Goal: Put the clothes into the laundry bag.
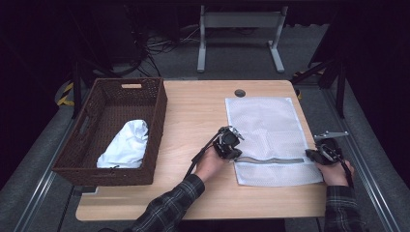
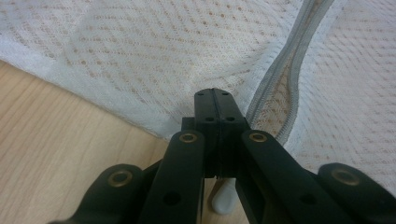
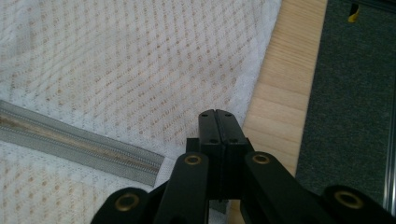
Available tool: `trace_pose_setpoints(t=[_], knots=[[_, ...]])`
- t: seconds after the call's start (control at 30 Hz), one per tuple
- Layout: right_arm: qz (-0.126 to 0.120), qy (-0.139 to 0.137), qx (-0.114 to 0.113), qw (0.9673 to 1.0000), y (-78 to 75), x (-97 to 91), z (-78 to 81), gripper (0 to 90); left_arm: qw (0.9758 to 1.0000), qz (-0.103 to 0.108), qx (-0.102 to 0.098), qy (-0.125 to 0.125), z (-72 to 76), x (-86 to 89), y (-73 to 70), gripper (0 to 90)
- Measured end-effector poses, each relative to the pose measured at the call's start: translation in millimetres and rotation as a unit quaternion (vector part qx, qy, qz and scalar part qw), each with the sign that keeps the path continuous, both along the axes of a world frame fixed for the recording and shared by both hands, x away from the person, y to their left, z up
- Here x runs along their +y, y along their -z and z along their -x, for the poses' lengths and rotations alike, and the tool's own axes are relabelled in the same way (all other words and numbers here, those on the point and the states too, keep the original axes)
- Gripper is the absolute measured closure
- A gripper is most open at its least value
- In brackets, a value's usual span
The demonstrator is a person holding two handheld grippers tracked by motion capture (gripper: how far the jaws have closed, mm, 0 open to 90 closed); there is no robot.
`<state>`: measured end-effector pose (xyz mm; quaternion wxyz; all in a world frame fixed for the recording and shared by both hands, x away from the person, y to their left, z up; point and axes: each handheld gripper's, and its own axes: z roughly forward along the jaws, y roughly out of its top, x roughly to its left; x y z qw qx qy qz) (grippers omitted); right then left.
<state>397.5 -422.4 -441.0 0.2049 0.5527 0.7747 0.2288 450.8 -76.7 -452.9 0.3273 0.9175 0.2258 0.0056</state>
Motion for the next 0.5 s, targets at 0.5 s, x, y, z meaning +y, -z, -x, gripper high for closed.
trace_pose_setpoints(t=[0.5], knots=[[-0.017, -0.039, -0.028, 0.9987, -9.5, 17.2, 2.0, 86.5, 0.9999, 0.015, 0.005, 0.004, 7.6, 15.7, -5.2, 88.0]])
